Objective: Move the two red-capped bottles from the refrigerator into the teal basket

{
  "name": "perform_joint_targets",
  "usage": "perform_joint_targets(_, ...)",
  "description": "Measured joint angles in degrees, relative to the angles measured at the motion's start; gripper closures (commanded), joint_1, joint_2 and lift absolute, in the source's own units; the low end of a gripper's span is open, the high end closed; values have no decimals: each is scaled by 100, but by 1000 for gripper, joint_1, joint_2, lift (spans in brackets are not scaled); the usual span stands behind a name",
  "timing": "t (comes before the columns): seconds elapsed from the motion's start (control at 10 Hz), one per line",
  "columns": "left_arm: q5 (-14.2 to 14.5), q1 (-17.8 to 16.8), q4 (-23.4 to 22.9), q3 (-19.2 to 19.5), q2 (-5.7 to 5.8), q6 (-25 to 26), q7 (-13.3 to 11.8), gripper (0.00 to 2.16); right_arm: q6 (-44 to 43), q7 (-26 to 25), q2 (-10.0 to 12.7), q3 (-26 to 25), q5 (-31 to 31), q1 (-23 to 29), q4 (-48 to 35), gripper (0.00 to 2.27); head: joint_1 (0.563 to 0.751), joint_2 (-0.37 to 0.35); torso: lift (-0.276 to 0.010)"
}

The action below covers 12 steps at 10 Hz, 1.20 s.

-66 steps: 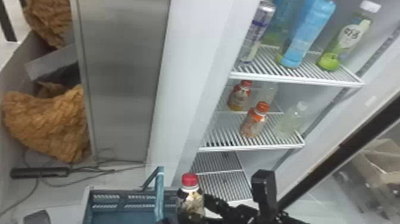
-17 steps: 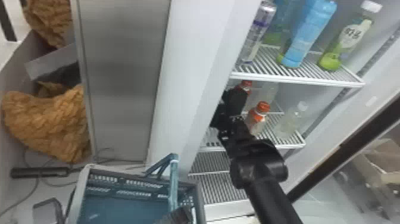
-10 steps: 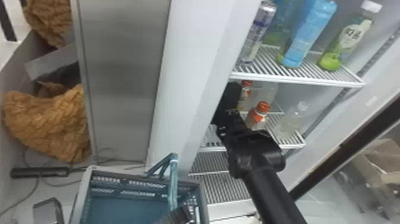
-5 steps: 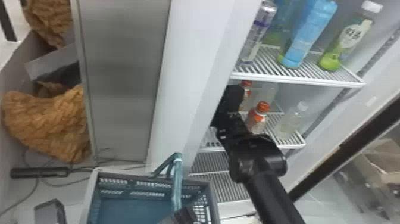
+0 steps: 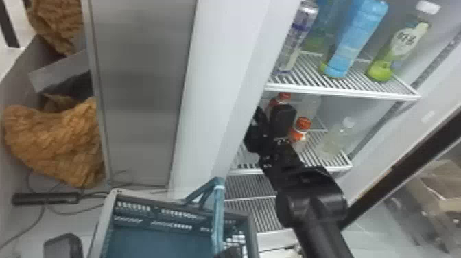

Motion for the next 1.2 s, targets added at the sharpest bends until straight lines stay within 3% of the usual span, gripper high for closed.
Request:
perform_joint_targets(0.5,228,67,-110,-88,34,284,46,1156,859,62,-35,-522,-202,1307,-2253,869,695,-350,-224)
perform_joint_targets(0.8,212,67,-109,-34,17,300,82,1154,1983,452,23,-875,-419,1918,-3336,869,695,-350,-224)
perform_joint_targets(1.2,183,91,-96,-2,14,329,108,1154,3314,505,57,-1249,-712,2769,-5007,871,695,-350,-224)
